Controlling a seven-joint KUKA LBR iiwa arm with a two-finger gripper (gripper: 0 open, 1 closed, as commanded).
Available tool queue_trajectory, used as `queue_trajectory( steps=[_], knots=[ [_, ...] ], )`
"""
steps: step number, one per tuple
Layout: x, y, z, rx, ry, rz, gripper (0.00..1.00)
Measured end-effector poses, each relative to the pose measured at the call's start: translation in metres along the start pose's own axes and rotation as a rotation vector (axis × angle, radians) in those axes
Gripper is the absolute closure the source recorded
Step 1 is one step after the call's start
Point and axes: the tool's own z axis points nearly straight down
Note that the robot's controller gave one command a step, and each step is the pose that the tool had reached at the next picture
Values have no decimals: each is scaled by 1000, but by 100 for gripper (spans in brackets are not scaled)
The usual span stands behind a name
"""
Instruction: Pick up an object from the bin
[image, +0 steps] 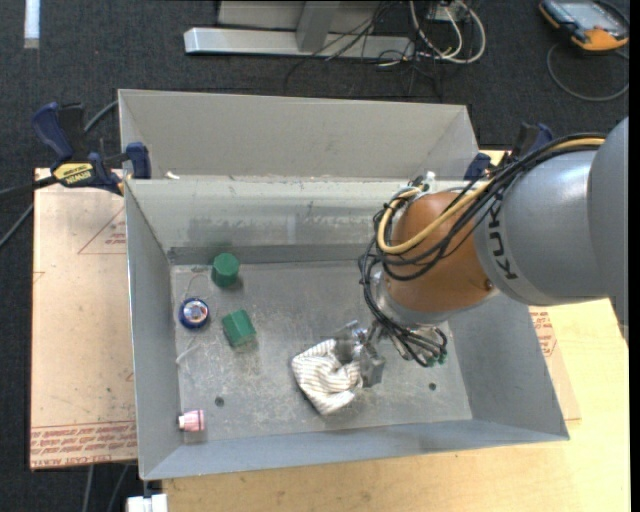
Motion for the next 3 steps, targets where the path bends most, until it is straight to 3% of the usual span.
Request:
queue_trajectory(
  steps=[3],
  knots=[
    [0,0,0,0,0,0,100]
  ],
)
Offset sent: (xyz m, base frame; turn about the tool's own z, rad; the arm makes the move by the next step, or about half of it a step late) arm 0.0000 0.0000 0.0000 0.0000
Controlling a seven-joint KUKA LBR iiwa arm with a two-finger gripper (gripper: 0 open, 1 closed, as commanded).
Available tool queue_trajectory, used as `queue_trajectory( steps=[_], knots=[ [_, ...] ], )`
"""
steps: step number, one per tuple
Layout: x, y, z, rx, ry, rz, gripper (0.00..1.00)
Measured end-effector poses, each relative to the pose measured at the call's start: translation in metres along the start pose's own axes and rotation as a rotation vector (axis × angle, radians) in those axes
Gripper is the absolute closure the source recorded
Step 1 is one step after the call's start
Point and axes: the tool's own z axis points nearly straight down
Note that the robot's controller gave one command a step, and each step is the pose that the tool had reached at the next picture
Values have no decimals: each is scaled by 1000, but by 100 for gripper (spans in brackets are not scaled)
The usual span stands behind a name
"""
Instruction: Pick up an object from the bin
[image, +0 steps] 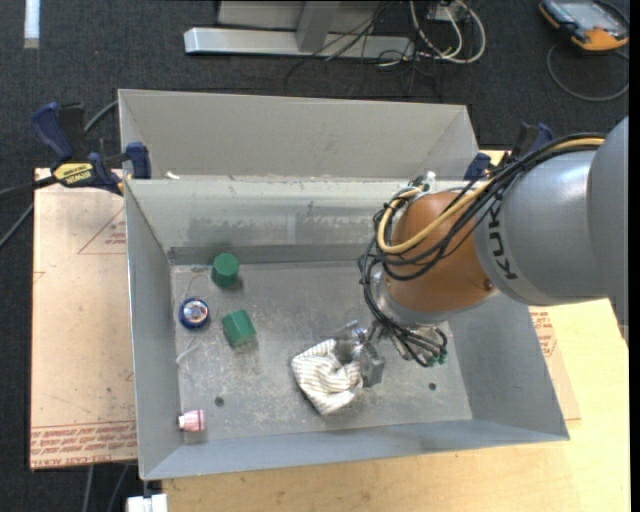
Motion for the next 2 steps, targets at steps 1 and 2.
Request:
queue_trajectory(
  steps=[1,2],
  knots=[
    [0,0,0,0,0,0,100],
    [-4,15,-171,0,-4,37,100]
  ],
)
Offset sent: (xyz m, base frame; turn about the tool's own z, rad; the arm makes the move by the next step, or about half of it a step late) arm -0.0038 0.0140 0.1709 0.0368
